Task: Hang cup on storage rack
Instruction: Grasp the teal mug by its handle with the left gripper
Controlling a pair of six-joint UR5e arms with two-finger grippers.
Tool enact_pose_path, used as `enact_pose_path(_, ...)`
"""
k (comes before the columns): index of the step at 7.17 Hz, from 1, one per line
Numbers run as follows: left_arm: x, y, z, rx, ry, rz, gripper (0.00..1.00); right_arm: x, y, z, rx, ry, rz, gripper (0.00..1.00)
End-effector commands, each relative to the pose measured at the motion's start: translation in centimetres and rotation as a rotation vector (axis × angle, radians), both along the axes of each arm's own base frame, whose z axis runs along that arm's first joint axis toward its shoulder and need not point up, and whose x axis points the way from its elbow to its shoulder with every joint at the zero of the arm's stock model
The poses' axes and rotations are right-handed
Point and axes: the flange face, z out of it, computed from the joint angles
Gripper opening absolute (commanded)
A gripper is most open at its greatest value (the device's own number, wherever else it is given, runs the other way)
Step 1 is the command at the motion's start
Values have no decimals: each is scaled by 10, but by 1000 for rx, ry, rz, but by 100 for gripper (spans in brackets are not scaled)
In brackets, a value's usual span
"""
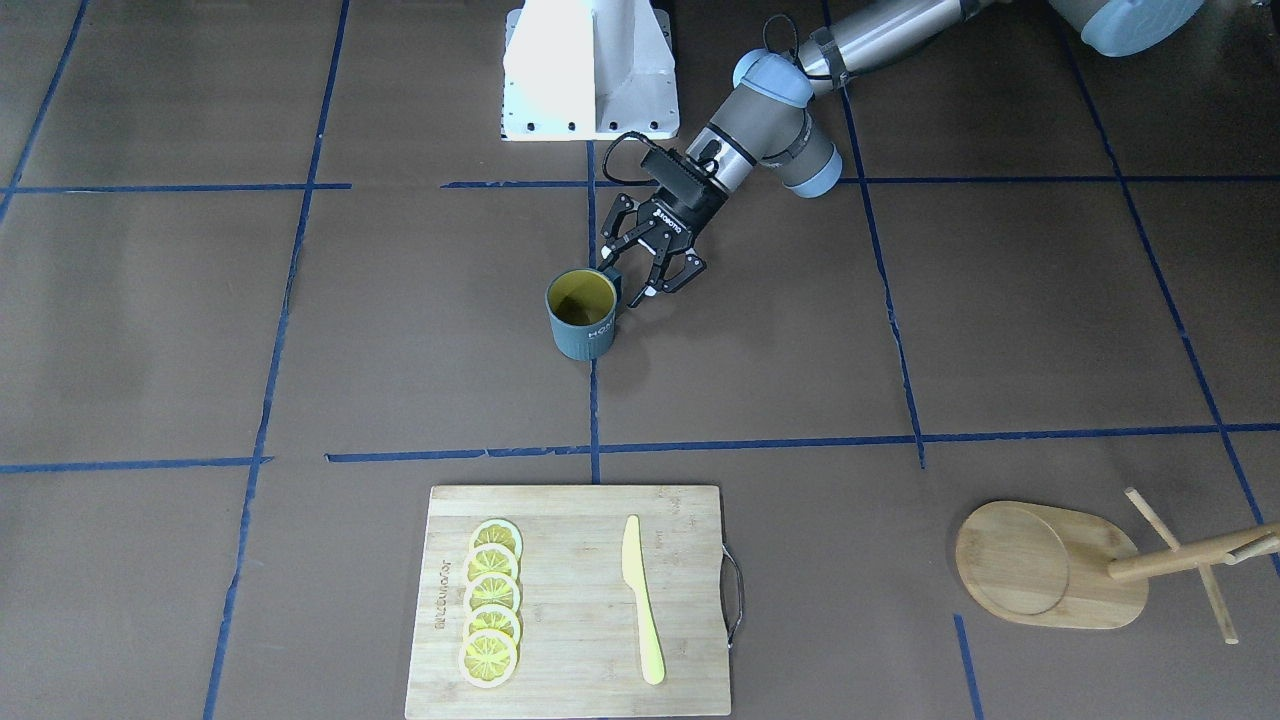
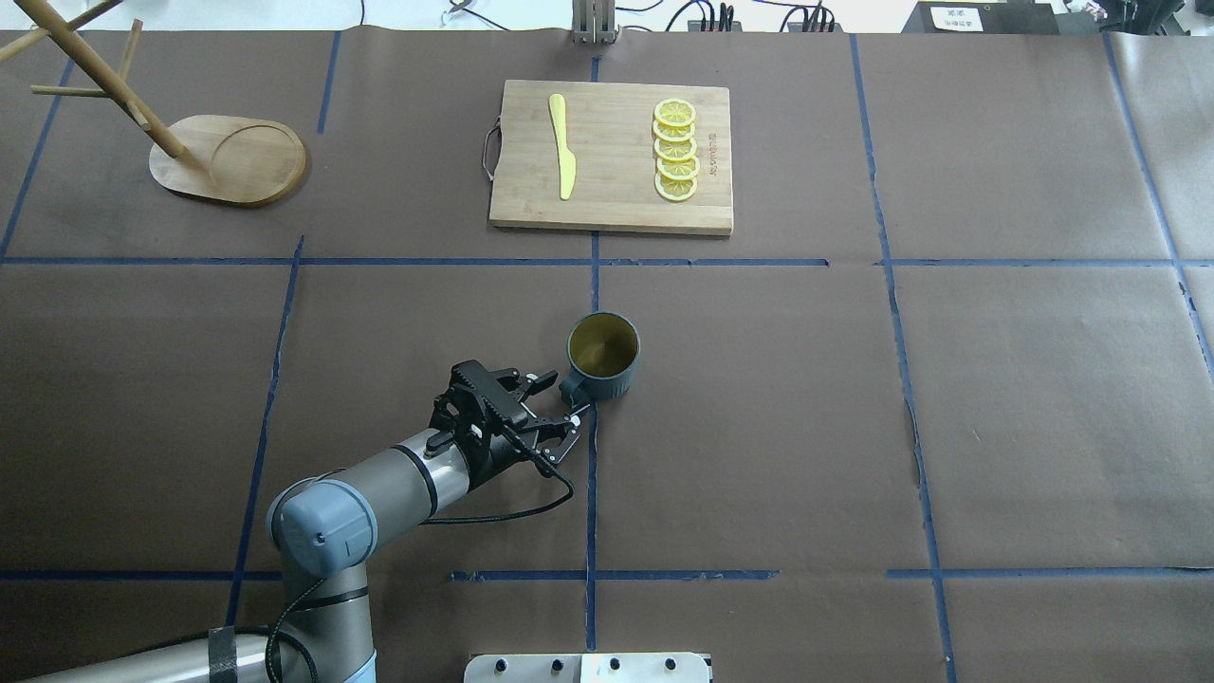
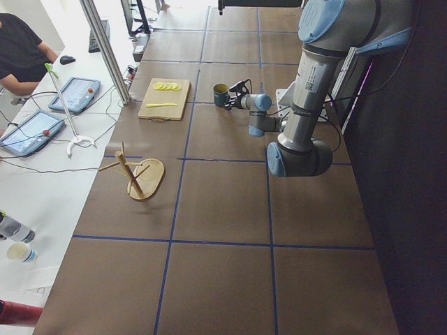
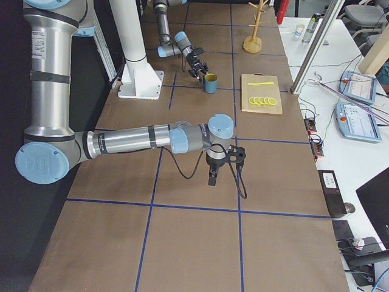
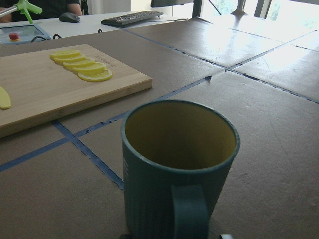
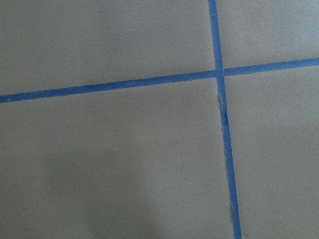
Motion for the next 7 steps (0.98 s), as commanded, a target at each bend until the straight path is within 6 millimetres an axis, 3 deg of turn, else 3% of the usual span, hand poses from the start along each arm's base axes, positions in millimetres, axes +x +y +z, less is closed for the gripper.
enact_pose_path(1,1,0,-1,0,2,1,44,0,0,0,0,0,0,100)
enact_pose_path(3,2,2,-2,-2,6,3,24,0,0,0,-5,1,6,100)
enact_pose_path(4,2,4,1,-54,43,10,8,0,1,1,-7,0,6,100)
enact_pose_path(6,-2,3,-4,-62,62,8,0,0,2,2,-8,1,2,100)
enact_pose_path(7,-18,-14,-17,-59,93,-21,0,0,1,2,-6,1,1,100)
